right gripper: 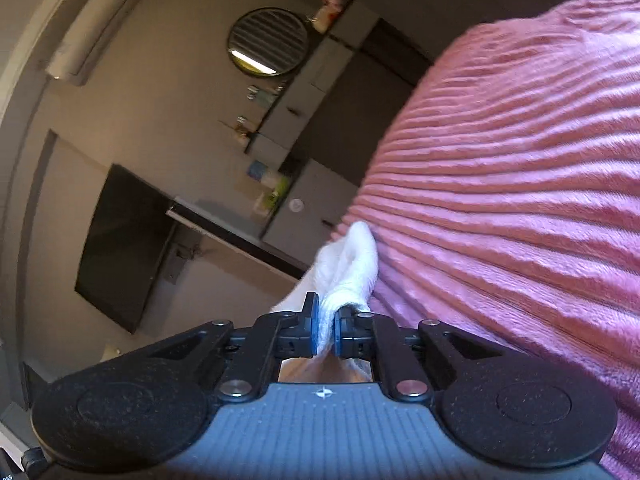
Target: Fold small clothes
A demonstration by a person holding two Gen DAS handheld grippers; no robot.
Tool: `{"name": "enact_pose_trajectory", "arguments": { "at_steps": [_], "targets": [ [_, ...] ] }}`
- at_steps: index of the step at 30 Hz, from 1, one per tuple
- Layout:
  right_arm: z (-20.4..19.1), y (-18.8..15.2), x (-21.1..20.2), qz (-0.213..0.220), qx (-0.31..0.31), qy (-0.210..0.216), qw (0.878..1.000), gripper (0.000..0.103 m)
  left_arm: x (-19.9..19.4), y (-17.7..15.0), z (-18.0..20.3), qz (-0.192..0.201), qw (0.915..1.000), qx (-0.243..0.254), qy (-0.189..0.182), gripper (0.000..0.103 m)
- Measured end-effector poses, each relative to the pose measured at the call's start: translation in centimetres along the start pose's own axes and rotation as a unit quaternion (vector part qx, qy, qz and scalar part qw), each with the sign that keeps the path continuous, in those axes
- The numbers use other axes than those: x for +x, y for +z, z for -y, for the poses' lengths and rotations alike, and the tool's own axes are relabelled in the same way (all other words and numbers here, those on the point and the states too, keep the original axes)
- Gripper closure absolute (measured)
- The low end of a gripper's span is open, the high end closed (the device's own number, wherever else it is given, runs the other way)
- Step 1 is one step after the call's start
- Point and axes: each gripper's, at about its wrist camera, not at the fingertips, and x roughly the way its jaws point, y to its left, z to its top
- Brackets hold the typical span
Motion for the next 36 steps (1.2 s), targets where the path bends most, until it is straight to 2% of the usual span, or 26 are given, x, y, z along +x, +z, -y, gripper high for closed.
{"name": "enact_pose_trajectory", "arguments": {
  "at_steps": [3,6,9,13,14,20,27,32,36],
  "targets": [
    [-0.4,-0.9,1.5,-0.056,-0.044,-0.043,0.997,0.095,0.9,-1.4,-1.9,-0.027,0.9986,0.006,0.046,0.095],
    [-1.2,-1.0,2.0,-0.081,-0.066,-0.054,0.993,0.095,2.0,-3.9,-4.1,-0.071,0.9925,0.014,0.098,0.094],
    [-1.8,-0.8,2.0,-0.090,-0.080,-0.062,0.991,0.093,2.1,-5.7,-6.0,-0.096,0.9900,-0.014,0.102,0.094],
    [-2.0,-0.3,1.9,-0.121,-0.062,-0.062,0.989,0.092,2.0,-5.7,-5.9,-0.096,0.9906,-0.016,0.095,0.091],
    [-2.2,-0.4,1.7,-0.127,-0.060,-0.055,0.989,0.089,2.1,-5.5,-6.1,-0.095,0.9909,-0.018,0.093,0.089],
    [-4.2,-0.2,0.0,-0.092,-0.087,-0.020,0.992,0.089,2.4,-5.4,-6.2,-0.090,0.9919,-0.026,0.086,0.092],
    [-4.9,0.5,-0.2,-0.089,-0.098,-0.092,0.987,0.089,1.9,-4.6,-5.6,-0.065,0.9950,-0.016,0.075,0.094],
    [-6.3,0.6,-1.1,-0.038,-0.161,-0.132,0.977,0.088,1.9,-3.5,-5.2,-0.048,0.9962,-0.004,0.073,0.094],
    [-6.9,-0.3,-1.2,-0.020,-0.194,-0.108,0.975,0.087,1.7,-2.8,-4.7,-0.032,0.9977,0.000,0.059,0.094]
  ]
}}
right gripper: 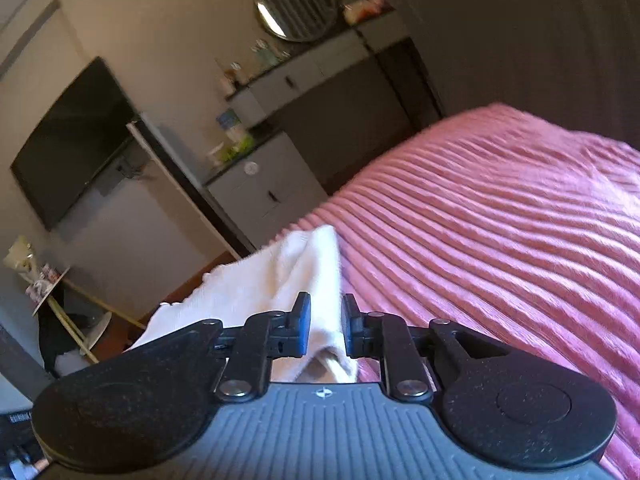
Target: Fold small clothes
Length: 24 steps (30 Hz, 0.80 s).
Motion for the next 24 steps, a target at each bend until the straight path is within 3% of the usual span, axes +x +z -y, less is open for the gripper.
{"name": "enact_pose_trajectory", "arguments": {
  "at_steps": [7,11,15,21,22,24],
  "targets": [
    [-1.3,-2.3,3.1,-0.042,-0.037,0.072,0.996,0.087,-0.5,0.1,0.1,0.027,0.9992,0.007,-0.029,0.093],
    [-1.4,-3.5,4.7,-0.077,-0.054,0.055,0.994,0.087,0.7,-0.7,-0.8,0.001,1.0000,0.005,-0.003,0.093],
    [-2.2,-3.9,4.5,-0.078,-0.082,0.039,0.993,0.087,1.7,-1.7,-1.9,-0.029,0.9991,0.005,0.030,0.091],
    [-1.7,-4.2,4.3,-0.079,-0.081,0.041,0.993,0.087,1.7,-1.4,-2.7,-0.038,0.9989,-0.001,0.028,0.089],
    [-1.6,-4.1,4.3,-0.080,-0.080,0.042,0.993,0.087,1.6,-1.4,-2.7,-0.037,0.9990,-0.004,0.024,0.086],
    [-1.5,-4.0,4.2,-0.080,-0.079,0.043,0.993,0.087,1.3,-1.2,-2.6,-0.031,0.9994,-0.010,0.013,0.069]
  ]
}}
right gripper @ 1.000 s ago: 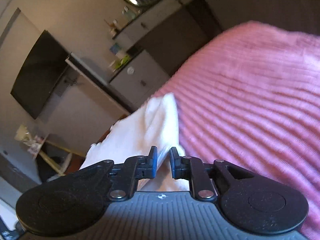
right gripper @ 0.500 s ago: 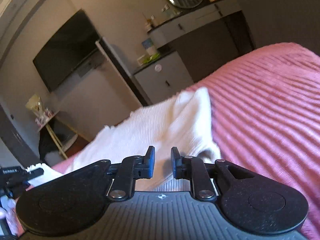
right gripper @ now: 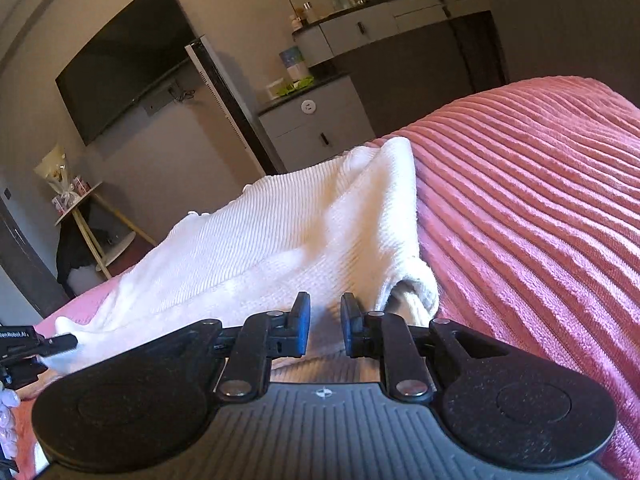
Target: Fold small clothes
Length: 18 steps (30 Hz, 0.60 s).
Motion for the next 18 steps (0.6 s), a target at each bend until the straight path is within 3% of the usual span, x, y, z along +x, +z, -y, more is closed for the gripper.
{"name": "enact_pose_trajectory", "arguments": {
  "at_steps": [4,10,14,18],
  "targets": [
    [0.1,0.0,-0.1,0.000,-0.001,0.000,1.000,0.087,0.6,0.4,0.2,-0.014,0.9999,0.005,0.005,0.067],
    [0.4,0.3,-0.2,0.009,0.013,0.002,1.000,0.087,1.6,0.6,0.7,-0.029,0.9994,0.010,0.013,0.093],
    [0.6,0.6,-0.8,0.038,0.013,-0.007,0.999,0.086,0.6,0.8,1.9,0.005,0.9991,0.043,0.001,0.094],
    [1.0,0.7,-0.6,0.035,0.022,-0.023,0.999,0.086,-0.1,1.2,3.3,0.035,0.9971,0.067,-0.004,0.095]
  ]
}}
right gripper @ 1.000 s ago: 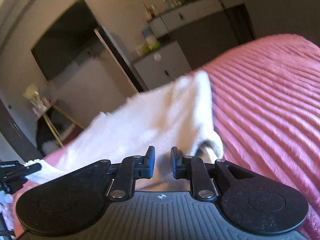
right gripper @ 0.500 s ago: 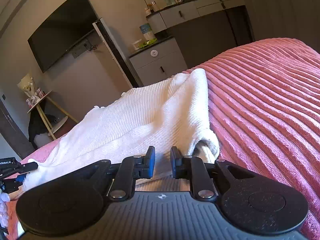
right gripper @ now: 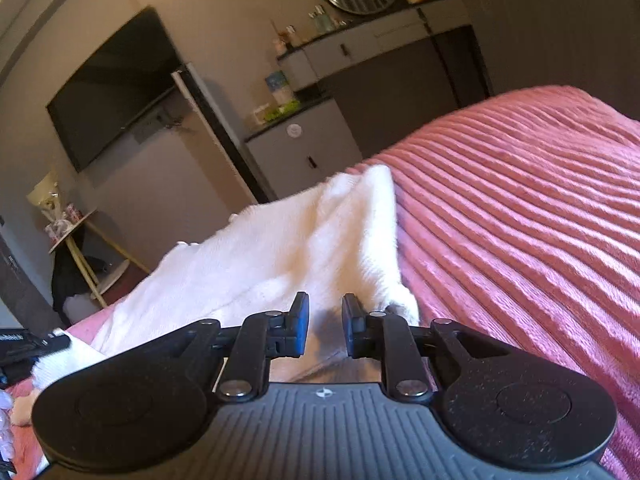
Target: Fold small clothes
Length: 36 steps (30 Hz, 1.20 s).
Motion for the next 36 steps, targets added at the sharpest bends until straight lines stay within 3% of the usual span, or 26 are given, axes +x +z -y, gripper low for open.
{"name": "enact_pose_trajectory", "arguments": {
  "at_steps": [5,7,10,11,13,15,16,18,20,23,29,31,36],
  "targets": [
    [-0.6,-0.1,-0.1,0.007,-0.032,-0.027,0.999,0.086,-0.8,0.7,0.7,0.044,0.9990,0.009,-0.005,0.095],
    [-0.3,-0.1,0.1,0.001,-0.027,-0.024,0.999,0.086,0.2,0.3,0.5,0.021,0.9996,0.011,0.016,0.094],
    [-0.5,-0.2,0.1,-0.002,-0.029,-0.023,0.999,0.085,2.4,-0.9,-1.0,-0.053,0.9965,-0.012,0.063,0.085],
    [-0.5,-0.2,0.1,-0.002,-0.030,-0.023,0.999,0.085,2.5,-1.3,-1.6,-0.060,0.9951,-0.026,0.074,0.079],
    [-0.7,-0.3,0.1,-0.003,-0.032,-0.020,0.999,0.083,1.4,-1.6,-3.0,-0.052,0.9952,-0.055,0.061,0.068],
    [-0.8,-0.3,0.0,-0.001,-0.030,-0.015,0.999,0.081,-0.2,-1.5,-4.3,-0.044,0.9939,-0.077,0.064,0.046],
    [-0.9,-0.3,-0.2,0.002,-0.033,-0.012,0.999,0.078,-1.2,-1.4,-4.9,-0.038,0.9935,-0.082,0.069,0.044],
    [-1.3,-0.3,-0.6,0.012,-0.041,0.000,0.999,0.069,-3.0,-1.1,-6.4,-0.028,0.9914,-0.091,0.090,0.027],
    [-1.8,-0.4,-1.0,0.020,-0.044,0.022,0.999,0.057,-4.4,-0.7,-8.3,-0.018,0.9867,-0.113,0.115,0.021],
    [-2.3,-0.5,-1.1,0.014,-0.045,0.037,0.998,0.053,-5.1,-0.3,-12.5,-0.020,0.9732,-0.173,0.150,0.021],
    [-2.2,-0.6,-1.0,0.002,-0.032,0.043,0.999,0.051,-4.2,0.0,-20.8,-0.006,0.9351,-0.315,0.162,0.025],
    [-2.3,-0.8,-0.8,-0.001,-0.033,0.043,0.999,0.050,-3.8,0.5,-22.2,0.014,0.9301,-0.331,0.159,0.025],
    [-2.8,-1.4,-0.3,-0.004,-0.046,0.044,0.998,0.049,-2.6,1.8,-25.2,0.047,0.9207,-0.344,0.178,0.039]
  ]
}}
